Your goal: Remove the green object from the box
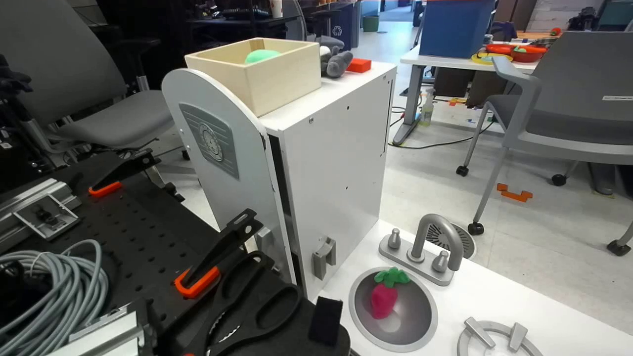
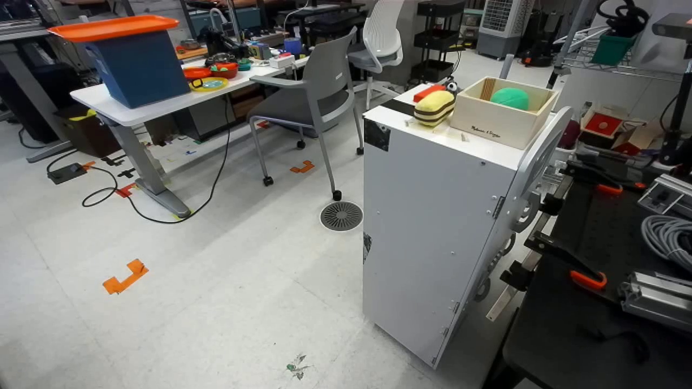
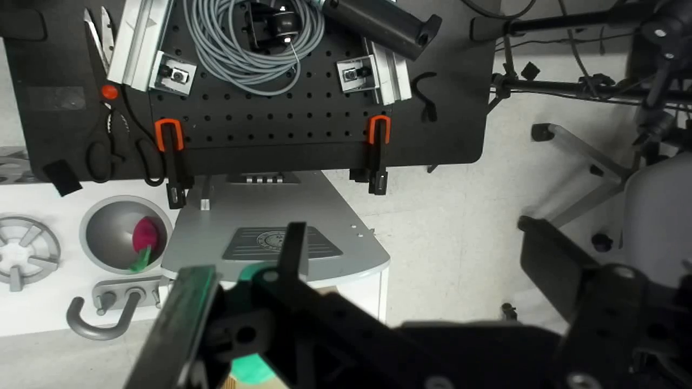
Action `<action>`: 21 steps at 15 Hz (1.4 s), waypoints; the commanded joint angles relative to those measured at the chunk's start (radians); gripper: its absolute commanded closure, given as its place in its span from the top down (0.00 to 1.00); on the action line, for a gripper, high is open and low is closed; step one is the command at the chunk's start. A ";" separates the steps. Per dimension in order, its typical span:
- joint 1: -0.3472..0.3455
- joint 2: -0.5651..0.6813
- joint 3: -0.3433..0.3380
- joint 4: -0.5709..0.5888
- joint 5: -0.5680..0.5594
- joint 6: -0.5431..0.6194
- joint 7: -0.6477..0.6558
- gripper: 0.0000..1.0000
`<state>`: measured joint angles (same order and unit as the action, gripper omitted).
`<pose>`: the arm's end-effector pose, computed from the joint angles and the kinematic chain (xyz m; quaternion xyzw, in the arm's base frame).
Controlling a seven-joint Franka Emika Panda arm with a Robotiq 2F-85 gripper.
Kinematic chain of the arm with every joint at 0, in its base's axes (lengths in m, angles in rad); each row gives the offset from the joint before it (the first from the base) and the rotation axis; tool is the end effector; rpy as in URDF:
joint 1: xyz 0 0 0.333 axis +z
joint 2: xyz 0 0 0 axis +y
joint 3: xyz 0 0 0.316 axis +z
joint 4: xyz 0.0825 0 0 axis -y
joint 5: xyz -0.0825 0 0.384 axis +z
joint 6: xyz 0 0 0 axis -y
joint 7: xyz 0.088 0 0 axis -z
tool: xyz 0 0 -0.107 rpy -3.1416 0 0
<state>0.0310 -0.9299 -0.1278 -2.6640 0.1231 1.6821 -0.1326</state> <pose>0.2709 -0.0172 0.4956 -0.9927 -0.0361 0.0182 0.1139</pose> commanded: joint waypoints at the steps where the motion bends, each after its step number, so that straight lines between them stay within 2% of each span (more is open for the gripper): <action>1: -0.014 0.002 0.010 0.002 0.008 -0.003 -0.009 1.00; 4: -0.028 -0.018 0.029 -0.007 -0.018 0.041 -0.005 1.00; 7: -0.042 0.016 0.035 0.017 -0.040 0.117 0.005 1.00; 12: -0.080 0.145 0.031 0.072 -0.094 0.262 0.033 1.00; 21: -0.109 0.336 0.054 0.174 -0.161 0.359 0.097 1.00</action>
<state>-0.0553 -0.6725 -0.0962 -2.5459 -0.0057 2.0121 -0.0671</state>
